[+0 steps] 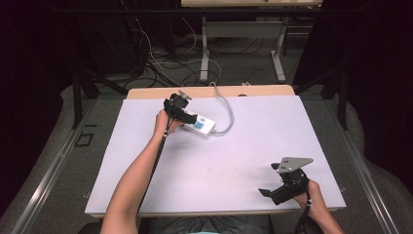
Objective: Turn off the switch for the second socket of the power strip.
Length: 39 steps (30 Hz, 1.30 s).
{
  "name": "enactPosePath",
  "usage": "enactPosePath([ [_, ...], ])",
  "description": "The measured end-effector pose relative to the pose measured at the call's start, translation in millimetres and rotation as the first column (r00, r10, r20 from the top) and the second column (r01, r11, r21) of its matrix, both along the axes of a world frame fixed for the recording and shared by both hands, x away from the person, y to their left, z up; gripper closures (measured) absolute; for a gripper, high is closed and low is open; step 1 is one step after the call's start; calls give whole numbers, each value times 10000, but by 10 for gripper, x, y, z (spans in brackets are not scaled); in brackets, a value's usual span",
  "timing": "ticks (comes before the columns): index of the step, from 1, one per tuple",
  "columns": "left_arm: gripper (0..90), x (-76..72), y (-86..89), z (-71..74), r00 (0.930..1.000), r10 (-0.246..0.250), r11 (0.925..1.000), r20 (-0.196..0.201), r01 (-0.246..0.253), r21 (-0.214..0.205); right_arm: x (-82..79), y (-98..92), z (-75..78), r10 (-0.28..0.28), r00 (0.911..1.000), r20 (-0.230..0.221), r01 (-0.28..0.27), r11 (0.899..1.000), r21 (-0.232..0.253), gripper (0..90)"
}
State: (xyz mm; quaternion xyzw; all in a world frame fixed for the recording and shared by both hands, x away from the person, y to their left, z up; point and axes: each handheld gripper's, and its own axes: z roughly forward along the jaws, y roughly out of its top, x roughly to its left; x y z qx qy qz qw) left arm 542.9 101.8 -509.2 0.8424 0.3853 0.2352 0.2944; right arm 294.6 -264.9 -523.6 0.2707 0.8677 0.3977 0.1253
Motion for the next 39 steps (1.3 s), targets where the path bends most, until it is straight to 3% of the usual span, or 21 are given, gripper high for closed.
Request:
enactPosePath([
  [7,177,28,-22,-12,10000,96,9999,0,-96,29,13,-3,0,138,9999,72,-138,9999,-44,1],
  [15,515,54,-1,-17,10000,42,9992,-51,-44,-390,11,-2,0,113,9999,56,-113,9999,-38,1],
  [26,881,87,-21,-80,9999,-109,9974,-25,107,-717,2,1,0,34,10000,-30,-34,10000,-9,1],
  [39,898,117,-73,-159,9993,-147,9977,-333,125,-670,1,5,-1,59,10000,-45,-59,10000,2,1],
])
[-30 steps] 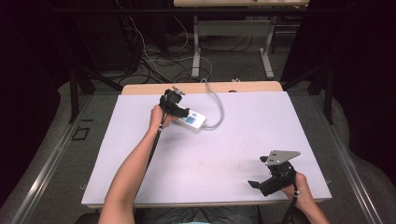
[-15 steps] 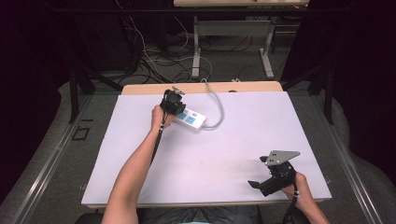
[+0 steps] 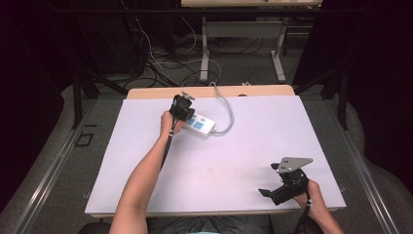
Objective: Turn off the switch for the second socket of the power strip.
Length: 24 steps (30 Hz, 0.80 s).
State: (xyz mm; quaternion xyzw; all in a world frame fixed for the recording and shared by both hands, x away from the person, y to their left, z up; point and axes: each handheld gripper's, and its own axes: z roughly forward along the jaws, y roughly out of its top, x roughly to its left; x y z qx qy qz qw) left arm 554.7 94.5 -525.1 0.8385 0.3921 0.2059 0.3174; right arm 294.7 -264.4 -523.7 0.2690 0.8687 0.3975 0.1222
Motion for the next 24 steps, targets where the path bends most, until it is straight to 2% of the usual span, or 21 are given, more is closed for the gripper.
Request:
enactPosePath([
  [12,898,15,-50,-48,9999,-108,9998,-98,109,135,-1,1,-1,10,10000,18,-10,10000,13,1],
  [19,898,15,-47,-54,10000,-54,10000,-74,55,64,9,-1,-1,108,9999,105,-108,9999,-25,1],
  [24,899,13,-48,-56,10000,-39,10000,-68,40,74,-1,0,7,60,10000,-72,-61,9999,-109,1],
])
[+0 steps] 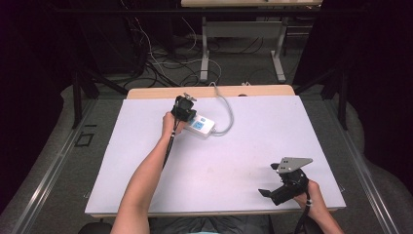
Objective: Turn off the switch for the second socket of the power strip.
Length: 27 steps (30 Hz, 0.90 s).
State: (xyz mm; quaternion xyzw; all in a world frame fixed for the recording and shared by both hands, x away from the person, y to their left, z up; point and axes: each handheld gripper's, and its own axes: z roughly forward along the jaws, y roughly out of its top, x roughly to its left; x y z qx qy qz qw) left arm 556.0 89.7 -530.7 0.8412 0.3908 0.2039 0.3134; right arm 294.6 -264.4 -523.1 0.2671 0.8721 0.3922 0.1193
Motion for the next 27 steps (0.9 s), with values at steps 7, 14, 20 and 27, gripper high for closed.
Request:
enactPosePath([
  [7,900,4,15,-7,10000,-43,9999,-27,42,-155,-2,8,-7,-18,10000,63,17,10000,81,1],
  [14,900,10,25,-10,10000,-18,9996,-49,17,-279,-1,8,-8,-29,10000,53,28,10000,63,1],
  [20,900,9,27,-11,10000,-26,9997,-56,25,-254,-1,9,-8,-25,10000,53,24,10000,60,1],
  [27,900,-3,-12,-12,10000,-21,10000,82,21,-9,0,8,-7,-34,10000,65,33,10000,48,1],
])
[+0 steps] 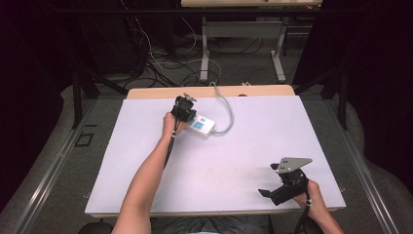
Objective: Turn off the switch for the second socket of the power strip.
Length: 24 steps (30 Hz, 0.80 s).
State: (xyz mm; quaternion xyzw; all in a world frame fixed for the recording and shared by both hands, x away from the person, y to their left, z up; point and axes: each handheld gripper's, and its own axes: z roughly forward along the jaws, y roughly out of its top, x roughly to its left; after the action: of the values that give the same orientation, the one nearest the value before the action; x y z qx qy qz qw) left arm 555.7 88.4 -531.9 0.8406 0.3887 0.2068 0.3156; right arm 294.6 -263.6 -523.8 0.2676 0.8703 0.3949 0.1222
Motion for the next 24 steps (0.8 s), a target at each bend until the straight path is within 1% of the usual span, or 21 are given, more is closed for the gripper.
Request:
enactPosePath([
  [4,900,-1,16,-4,10000,65,9999,-49,-65,-143,0,0,-1,14,10000,11,-14,10000,-3,1],
  [6,900,1,20,-2,10000,34,9999,-80,-36,-135,2,1,-3,14,10000,-28,-14,10000,10,1],
  [12,900,7,37,-3,9999,31,9998,-134,-33,-217,3,2,-4,-8,10000,38,8,10000,11,1],
  [15,900,6,11,0,10000,49,10000,-70,-49,-76,3,3,-2,22,10000,24,-22,10000,-29,1],
  [19,900,11,16,0,9999,83,9999,-94,-84,-101,-1,1,-3,-8,10000,-36,8,10000,24,1],
  [21,900,12,19,-1,9999,72,9999,-97,-73,-109,2,3,-8,-8,10000,75,8,10000,38,1],
  [24,900,13,17,1,9999,65,9999,-99,-66,-87,4,8,-12,5,10000,29,-5,10000,24,1],
])
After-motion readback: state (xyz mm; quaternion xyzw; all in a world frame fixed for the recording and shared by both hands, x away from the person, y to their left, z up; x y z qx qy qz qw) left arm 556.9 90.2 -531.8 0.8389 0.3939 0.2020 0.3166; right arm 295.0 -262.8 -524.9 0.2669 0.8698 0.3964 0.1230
